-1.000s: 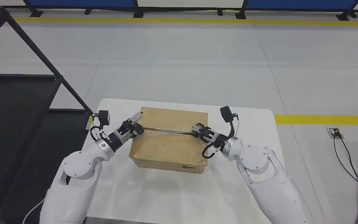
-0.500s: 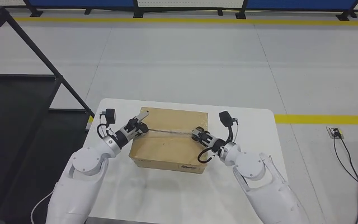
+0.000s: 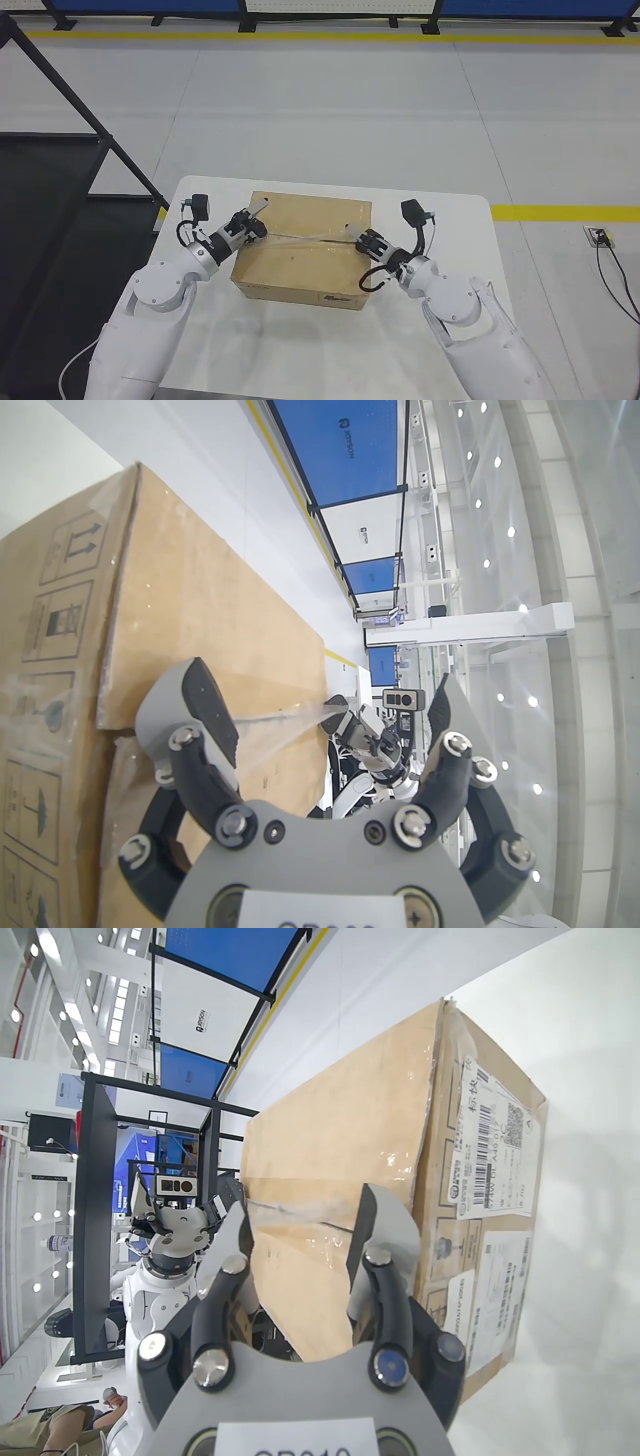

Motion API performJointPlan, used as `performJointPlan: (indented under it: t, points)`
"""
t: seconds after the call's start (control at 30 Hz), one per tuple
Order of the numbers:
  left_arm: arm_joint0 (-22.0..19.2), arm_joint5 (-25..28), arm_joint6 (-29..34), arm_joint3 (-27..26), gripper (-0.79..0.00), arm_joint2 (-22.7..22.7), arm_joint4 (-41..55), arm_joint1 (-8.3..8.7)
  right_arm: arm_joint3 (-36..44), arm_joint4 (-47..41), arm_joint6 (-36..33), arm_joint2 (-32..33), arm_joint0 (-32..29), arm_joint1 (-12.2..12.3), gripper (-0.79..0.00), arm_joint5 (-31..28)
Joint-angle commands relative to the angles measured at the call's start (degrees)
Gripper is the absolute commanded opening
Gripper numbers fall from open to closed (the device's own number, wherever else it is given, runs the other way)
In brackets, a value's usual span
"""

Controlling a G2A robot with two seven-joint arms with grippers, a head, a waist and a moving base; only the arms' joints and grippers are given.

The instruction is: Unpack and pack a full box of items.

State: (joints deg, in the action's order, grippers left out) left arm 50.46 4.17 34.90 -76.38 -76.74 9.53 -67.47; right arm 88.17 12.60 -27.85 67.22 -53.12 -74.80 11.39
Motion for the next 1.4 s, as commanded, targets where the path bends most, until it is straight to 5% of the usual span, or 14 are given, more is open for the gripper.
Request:
performJointPlan:
  t: [0.0, 0.33, 0.53, 0.63, 0.7, 0.87, 1.0, 1.37]
  points:
    - [0.1, 0.0, 0.0, 0.0, 0.0, 0.0, 0.0, 0.02, 0.9, 0.5, 0.2, 0.5, -0.3, 0.1, 0.0, 1.0]
    - [1.1, 0.4, 0.0, -1.0, 0.0, -0.2, 0.0, 0.14, 8.0, -2.9, 3.0, 3.6, -2.5, 0.3, 0.0, -5.5]
    - [1.8, 0.5, -0.3, -1.9, 0.0, -0.4, -0.2, 0.25, -0.3, -8.9, -4.6, 0.0, 5.3, -0.6, 0.0, -7.0]
    - [2.1, 0.6, -0.3, -2.3, 0.0, -0.5, -0.1, 0.29, -6.5, -10.3, -5.7, -2.4, 10.0, -1.4, -0.394, -5.8]
    - [2.3, 0.6, -0.4, -2.5, 0.0, -0.6, 0.0, 0.31, -10.4, -11.2, -6.4, -3.9, 12.4, -1.9, -0.545, -4.8]
    - [2.6, 0.6, -0.4, -2.8, 0.0, -0.6, 0.2, 0.33, -16.9, -12.5, -13.2, -6.6, 16.7, -2.5, -0.628, -2.0]
    - [2.7, 0.6, -0.4, -2.9, 0.0, -0.5, 0.2, 0.36, -17.8, -12.0, -15.5, -6.5, 16.9, -2.3, -0.785, -2.4]
    - [2.5, 0.5, -0.4, -2.9, 0.0, -0.3, 0.0, 0.38, -13.2, -2.8, -15.0, -6.0, 13.8, -1.0, -0.785, 1.6]
